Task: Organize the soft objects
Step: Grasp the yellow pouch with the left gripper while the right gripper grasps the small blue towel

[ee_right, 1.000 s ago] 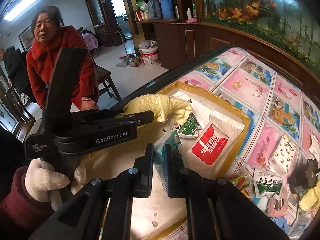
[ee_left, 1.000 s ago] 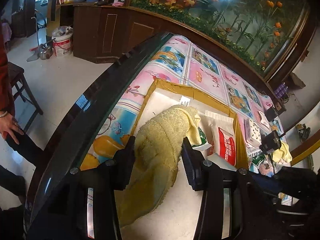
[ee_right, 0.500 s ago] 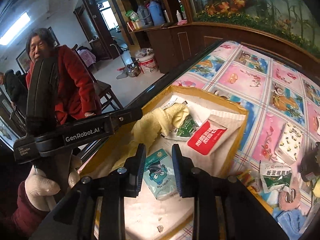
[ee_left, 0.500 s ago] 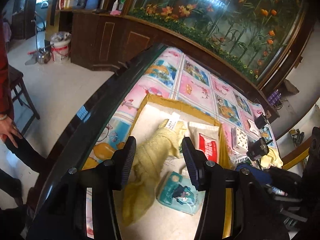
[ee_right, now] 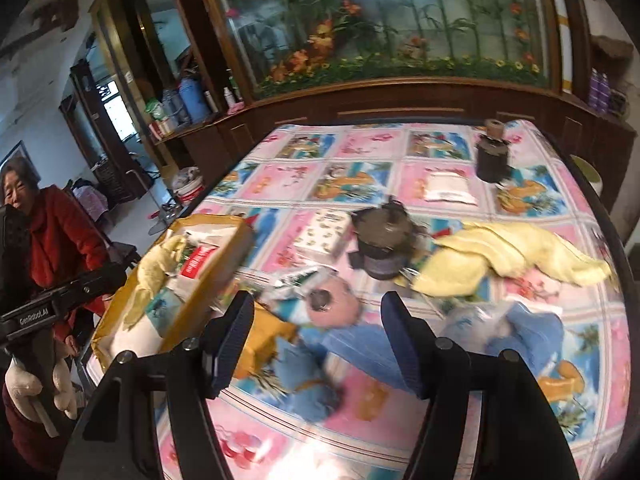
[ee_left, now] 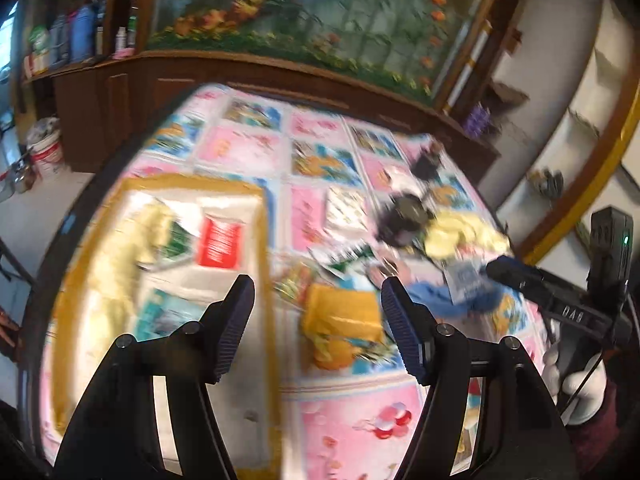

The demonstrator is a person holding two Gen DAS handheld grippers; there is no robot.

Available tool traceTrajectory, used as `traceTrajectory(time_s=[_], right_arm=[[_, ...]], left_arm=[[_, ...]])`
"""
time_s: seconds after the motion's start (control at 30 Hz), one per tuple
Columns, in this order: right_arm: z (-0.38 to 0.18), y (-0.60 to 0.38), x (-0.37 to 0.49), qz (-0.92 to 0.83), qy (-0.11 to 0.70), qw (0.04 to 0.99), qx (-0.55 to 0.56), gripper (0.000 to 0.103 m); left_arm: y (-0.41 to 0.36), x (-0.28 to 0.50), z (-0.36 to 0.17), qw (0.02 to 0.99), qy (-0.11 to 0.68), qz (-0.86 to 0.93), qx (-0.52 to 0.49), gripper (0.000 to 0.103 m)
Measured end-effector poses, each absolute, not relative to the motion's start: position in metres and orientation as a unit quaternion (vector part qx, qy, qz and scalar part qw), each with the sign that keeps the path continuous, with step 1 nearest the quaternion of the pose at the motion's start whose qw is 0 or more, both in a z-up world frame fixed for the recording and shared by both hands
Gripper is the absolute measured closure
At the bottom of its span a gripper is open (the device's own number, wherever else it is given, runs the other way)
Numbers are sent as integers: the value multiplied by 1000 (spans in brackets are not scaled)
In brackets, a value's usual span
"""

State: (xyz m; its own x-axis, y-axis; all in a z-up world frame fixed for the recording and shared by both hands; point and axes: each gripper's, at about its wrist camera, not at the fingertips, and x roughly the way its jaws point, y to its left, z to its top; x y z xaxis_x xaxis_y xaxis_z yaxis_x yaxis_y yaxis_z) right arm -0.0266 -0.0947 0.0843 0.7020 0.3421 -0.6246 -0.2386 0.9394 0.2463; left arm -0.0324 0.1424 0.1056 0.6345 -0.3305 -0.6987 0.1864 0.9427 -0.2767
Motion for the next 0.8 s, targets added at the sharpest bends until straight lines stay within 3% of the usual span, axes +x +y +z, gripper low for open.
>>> traceTrajectory(time_s=[0.2,0.4,0.6,0.67,0.73,0.8], right_arm=[[61,-135,-35,152,388,900,130,37],[35,-71,-34,222,426,877,19,37],[14,-31,-15,244,435,867,-22,39],[15,-36,-11,251,435,865,-8,70],[15,-47,-12,247,442,862,7,78],[13,-57,-16,229,447,865,-1,78]], left_arm=[[80,8,63,869,466,-160,-53,37],[71,27,32,830,529,-165,-70,37],[82,10,44,804,544,-215,-110,37],[82,2,58,818,524,-221,-88,37],[75,-3,69,838,499,-219,-39,37],[69,-3,69,846,488,-214,1,37]])
